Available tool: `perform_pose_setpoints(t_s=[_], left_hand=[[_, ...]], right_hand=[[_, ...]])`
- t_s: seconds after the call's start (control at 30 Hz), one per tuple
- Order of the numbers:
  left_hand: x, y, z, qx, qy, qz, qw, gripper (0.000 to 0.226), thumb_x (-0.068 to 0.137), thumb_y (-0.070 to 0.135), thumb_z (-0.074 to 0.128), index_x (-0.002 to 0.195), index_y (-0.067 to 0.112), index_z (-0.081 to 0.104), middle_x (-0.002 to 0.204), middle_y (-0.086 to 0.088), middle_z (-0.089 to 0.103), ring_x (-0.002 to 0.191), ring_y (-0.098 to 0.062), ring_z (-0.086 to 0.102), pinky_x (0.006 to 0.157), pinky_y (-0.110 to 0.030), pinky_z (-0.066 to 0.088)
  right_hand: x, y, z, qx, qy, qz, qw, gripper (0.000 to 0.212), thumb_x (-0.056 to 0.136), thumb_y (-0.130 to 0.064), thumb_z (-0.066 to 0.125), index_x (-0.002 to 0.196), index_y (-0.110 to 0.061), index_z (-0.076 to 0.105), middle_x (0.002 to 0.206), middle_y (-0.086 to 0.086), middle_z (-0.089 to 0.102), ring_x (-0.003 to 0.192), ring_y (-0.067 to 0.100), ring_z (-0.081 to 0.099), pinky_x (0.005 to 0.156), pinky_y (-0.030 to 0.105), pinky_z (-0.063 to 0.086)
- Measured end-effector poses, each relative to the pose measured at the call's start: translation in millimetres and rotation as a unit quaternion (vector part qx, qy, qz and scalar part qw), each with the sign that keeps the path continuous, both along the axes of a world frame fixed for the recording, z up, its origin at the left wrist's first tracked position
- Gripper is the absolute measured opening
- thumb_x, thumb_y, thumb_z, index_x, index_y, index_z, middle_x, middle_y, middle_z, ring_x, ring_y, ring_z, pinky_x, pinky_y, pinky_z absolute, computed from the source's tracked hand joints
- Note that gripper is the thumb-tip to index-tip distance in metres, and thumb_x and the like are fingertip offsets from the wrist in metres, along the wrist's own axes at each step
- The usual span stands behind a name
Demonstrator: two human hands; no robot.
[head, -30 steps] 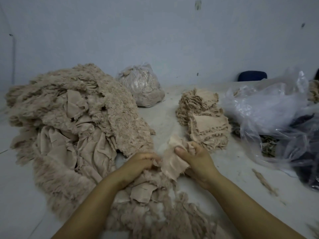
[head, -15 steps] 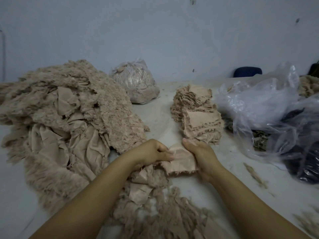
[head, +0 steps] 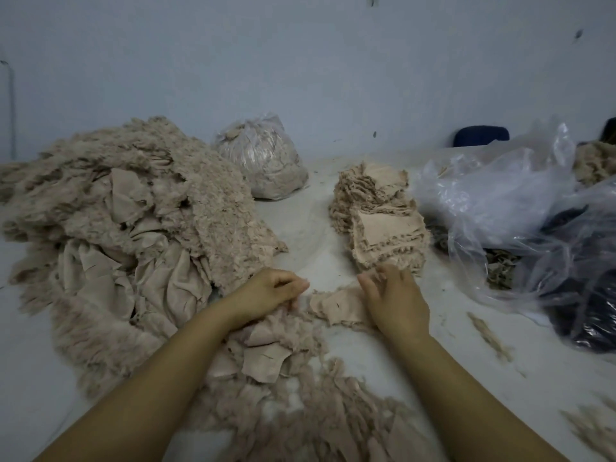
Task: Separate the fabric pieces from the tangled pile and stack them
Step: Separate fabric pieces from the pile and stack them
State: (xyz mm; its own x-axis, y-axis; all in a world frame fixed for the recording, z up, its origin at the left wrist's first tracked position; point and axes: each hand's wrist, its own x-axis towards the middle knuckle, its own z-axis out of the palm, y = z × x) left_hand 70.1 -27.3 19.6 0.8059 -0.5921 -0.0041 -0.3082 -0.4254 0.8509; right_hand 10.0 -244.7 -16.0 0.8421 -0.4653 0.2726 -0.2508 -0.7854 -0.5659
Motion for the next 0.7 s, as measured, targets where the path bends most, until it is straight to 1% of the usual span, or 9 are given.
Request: perform_pose_setpoints(t_s=[0.07,0.13,0.2,0.27,0.4,0.47,0.57,0.63,0.7], left_hand=[[-9,18,10,0.020,0.042,-0.053,0.998,0.037,0.074,0.056,0.070,0.104,0.033,0.066,0.096,0.019,0.070,0.083,0.008,0.063,0.070,-0.005,0.045],[-14,36,10,0.106,0.008,-0.081,0.991,0.047,0.063,0.052,0.081,0.106,0.043,0.064,0.105,0.034,0.062,0.100,0.018,0.054,0.081,-0.002,0.042],[-18,45,3,0.124,-0.020,-0.075,0.989,0.021,0.075,0.025,0.079,0.090,0.035,0.069,0.092,0.031,0.066,0.092,0.015,0.058,0.083,-0.008,0.044],[-22,50,-2,0.074,0.008,-0.076,0.994,0.015,0.081,0.011,0.073,0.077,0.025,0.068,0.078,0.023,0.067,0.080,0.008,0.060,0.077,-0.009,0.043],[-28,56,-3,0.101,0.038,-0.124,0.986,0.015,0.085,0.016,0.068,0.075,0.026,0.063,0.072,0.023,0.063,0.073,0.008,0.056,0.073,-0.010,0.041],[-27,52,-5,0.057,0.023,-0.087,0.994,0.012,0.086,0.015,0.067,0.077,0.022,0.063,0.073,0.020,0.064,0.073,0.004,0.057,0.072,-0.013,0.043],[-27,37,-10,-0.037,-0.017,-0.006,0.999,0.009,0.087,0.014,0.066,0.079,0.020,0.066,0.086,0.008,0.069,0.082,-0.006,0.063,0.078,-0.021,0.048],[-23,29,-19,0.010,-0.060,-0.002,0.998,0.015,0.088,0.017,0.065,0.078,0.028,0.062,0.094,0.005,0.067,0.093,-0.013,0.061,0.084,-0.025,0.047],[-18,26,-28,0.042,-0.076,0.040,0.995,0.008,0.088,0.018,0.065,0.081,0.019,0.061,0.095,-0.003,0.065,0.096,-0.021,0.060,0.089,-0.032,0.046]], right_hand=[[-8,9,7,0.007,-0.091,0.042,0.995,0.035,0.092,-0.045,0.054,0.118,-0.022,0.057,0.117,0.002,0.052,0.105,0.018,0.053,0.074,0.027,0.037],[-17,23,11,0.099,-0.118,0.158,0.975,0.019,0.087,-0.044,0.061,0.096,-0.028,0.065,0.099,-0.006,0.060,0.086,0.007,0.056,0.070,0.021,0.039],[-25,40,7,0.163,-0.032,0.286,0.944,0.017,0.080,-0.048,0.069,0.088,-0.032,0.068,0.095,-0.009,0.061,0.084,0.003,0.055,0.071,0.014,0.042],[-27,52,-1,0.088,0.055,0.362,0.926,0.031,0.079,-0.051,0.070,0.102,-0.031,0.069,0.106,-0.009,0.054,0.099,0.003,0.050,0.083,0.011,0.038],[-12,55,-2,-0.016,-0.035,0.277,0.960,0.029,0.099,-0.029,0.048,0.122,-0.018,0.063,0.118,0.003,0.057,0.112,0.020,0.051,0.092,0.024,0.037],[-4,52,0,-0.111,0.006,0.255,0.960,0.033,0.099,-0.031,0.047,0.128,-0.022,0.058,0.124,0.002,0.050,0.116,0.022,0.044,0.095,0.030,0.035],[1,57,0,-0.172,0.051,0.300,0.937,0.025,0.097,-0.032,0.051,0.114,-0.025,0.067,0.118,-0.002,0.052,0.111,0.023,0.041,0.093,0.030,0.033],[-2,61,1,-0.165,0.028,0.337,0.927,0.020,0.097,-0.026,0.051,0.106,-0.020,0.069,0.109,-0.004,0.055,0.105,0.021,0.042,0.089,0.029,0.031],[-10,59,6,-0.110,0.023,0.398,0.910,0.013,0.095,-0.021,0.055,0.095,-0.014,0.066,0.094,-0.006,0.054,0.096,0.016,0.046,0.082,0.024,0.032]])
